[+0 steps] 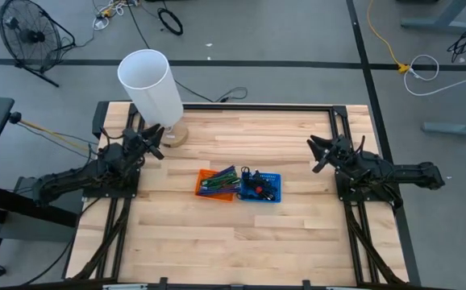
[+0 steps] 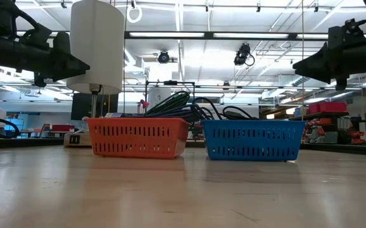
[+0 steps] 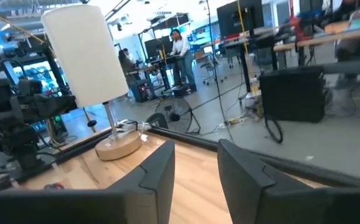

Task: Pick & Place USB Port
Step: Return to Home Position

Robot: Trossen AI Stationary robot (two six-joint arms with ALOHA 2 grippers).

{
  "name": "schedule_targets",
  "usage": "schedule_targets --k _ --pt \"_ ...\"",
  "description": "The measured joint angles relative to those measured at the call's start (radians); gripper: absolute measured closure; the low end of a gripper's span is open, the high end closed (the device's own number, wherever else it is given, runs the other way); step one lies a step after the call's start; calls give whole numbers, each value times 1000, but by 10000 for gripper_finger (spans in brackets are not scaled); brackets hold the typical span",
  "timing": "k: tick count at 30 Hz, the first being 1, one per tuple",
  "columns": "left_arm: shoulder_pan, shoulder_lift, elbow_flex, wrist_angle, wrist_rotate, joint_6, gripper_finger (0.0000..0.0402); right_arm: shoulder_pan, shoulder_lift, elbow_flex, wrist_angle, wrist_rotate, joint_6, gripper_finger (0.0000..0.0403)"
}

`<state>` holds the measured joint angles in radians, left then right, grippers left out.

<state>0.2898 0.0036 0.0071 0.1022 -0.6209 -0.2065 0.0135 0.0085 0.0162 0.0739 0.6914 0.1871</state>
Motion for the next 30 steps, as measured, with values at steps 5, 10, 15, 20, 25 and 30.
schedule_targets --k 5,10,15,20,25,30 --pt "0 -2 0 0 -1 0 278 0 0 0 36 -76 -73 279" --pt "0 -2 0 0 -1 0 278 0 0 0 47 -532 -190 279" --pt "0 -2 0 -1 -1 0 278 -1 0 0 -47 -663 -192 279" --pt "0 -2 0 -1 -2 0 278 -1 0 0 -61 -693 -189 279" --pt "-2 -2 0 -2 -3 0 278 1 0 0 -64 -708 -171 279" --pt "-2 -2 0 -2 -3 0 278 1 0 0 -64 -708 -169 279"
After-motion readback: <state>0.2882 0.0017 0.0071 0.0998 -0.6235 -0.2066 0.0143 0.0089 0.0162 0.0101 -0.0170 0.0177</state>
